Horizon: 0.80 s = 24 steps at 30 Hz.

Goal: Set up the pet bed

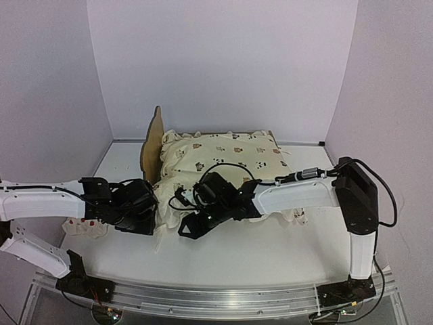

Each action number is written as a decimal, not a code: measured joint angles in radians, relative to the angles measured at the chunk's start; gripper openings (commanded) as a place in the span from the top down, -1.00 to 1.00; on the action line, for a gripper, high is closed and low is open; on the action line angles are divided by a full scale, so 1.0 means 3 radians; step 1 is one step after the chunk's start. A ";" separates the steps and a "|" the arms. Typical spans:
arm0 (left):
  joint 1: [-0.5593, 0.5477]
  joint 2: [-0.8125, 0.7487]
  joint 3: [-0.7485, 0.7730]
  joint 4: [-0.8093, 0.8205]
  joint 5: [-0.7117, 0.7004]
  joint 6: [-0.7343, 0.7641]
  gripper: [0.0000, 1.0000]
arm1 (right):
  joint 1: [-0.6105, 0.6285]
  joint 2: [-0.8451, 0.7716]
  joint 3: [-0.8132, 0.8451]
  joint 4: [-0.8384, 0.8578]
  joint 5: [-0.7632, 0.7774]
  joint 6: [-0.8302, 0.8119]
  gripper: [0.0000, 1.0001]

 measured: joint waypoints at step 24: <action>-0.0093 0.0101 -0.0477 0.0690 0.0021 -0.0146 0.25 | 0.0491 0.0373 -0.0162 0.0811 0.0591 0.0316 0.10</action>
